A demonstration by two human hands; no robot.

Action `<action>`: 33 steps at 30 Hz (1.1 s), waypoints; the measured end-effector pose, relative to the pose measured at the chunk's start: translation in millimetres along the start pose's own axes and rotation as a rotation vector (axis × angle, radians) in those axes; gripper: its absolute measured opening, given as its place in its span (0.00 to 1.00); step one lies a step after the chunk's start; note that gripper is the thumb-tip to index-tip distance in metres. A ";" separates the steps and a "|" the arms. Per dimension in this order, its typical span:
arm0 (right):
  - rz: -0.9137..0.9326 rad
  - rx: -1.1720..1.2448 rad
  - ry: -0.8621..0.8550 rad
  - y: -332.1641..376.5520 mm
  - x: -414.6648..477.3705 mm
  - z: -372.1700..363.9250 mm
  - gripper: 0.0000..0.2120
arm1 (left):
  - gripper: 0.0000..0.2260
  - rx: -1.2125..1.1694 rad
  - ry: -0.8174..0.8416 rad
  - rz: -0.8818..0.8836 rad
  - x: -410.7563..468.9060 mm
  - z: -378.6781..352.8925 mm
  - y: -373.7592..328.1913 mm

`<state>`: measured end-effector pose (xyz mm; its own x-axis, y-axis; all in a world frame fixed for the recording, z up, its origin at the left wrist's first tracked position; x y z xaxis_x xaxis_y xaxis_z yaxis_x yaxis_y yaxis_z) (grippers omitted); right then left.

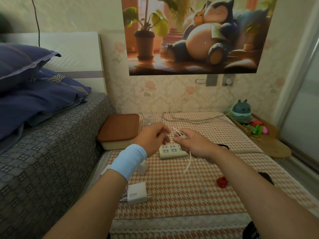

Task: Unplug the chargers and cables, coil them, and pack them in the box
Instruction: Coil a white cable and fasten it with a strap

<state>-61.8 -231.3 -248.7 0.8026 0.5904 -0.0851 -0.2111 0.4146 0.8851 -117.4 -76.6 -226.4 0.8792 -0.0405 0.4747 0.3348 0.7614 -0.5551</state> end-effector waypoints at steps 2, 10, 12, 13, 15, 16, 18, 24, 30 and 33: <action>-0.022 -0.034 -0.052 -0.6 2.4 3.4 0.05 | 0.05 0.038 0.040 -0.038 1.3 -0.5 -10.9; -0.285 -0.270 0.036 -23.3 -8.5 12.2 0.24 | 0.12 -0.101 -0.307 0.216 8.7 45.1 14.0; -0.342 -0.341 0.063 -30.9 -10.8 14.0 0.21 | 0.14 -0.172 -0.431 0.308 6.4 55.3 21.6; -0.359 -0.327 0.081 -33.4 -12.6 13.9 0.20 | 0.15 -0.185 -0.446 0.333 5.5 57.2 22.8; -0.380 -0.305 0.154 -37.9 -15.6 11.5 0.20 | 0.15 -0.163 -0.419 0.343 5.4 55.3 22.5; -0.385 -0.316 0.214 -38.4 -18.3 8.6 0.18 | 0.15 -0.160 -0.408 0.343 5.3 53.3 21.7; -0.376 -0.373 0.350 -40.1 -24.3 -0.7 0.12 | 0.13 -0.203 -0.414 0.348 5.8 50.2 19.4; -0.208 -0.225 0.385 -29.0 -20.0 -6.4 0.32 | 0.12 -0.251 -0.316 0.250 6.9 47.1 8.4; -0.062 0.393 0.253 -10.0 -9.5 2.0 0.19 | 0.12 -0.202 0.004 0.112 5.1 22.6 -12.1; -0.022 0.358 0.255 -2.3 -12.5 -8.6 0.15 | 0.12 -0.191 0.124 0.055 3.0 12.0 -23.5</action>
<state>-76.1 -233.7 -253.6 0.6322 0.7547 -0.1757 0.0464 0.1894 0.9808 -126.7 -86.8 -203.8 0.9290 -0.0907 0.3587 0.3328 0.6286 -0.7029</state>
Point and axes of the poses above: each hand's wrist, its own x-axis towards the middle knuckle, its own z-axis out of the back of the hand, y = z × x, the point moved 5 cm from there along x, towards the middle knuckle, and after that the axes turned 10 degrees about -z, right-handed, at the moved point
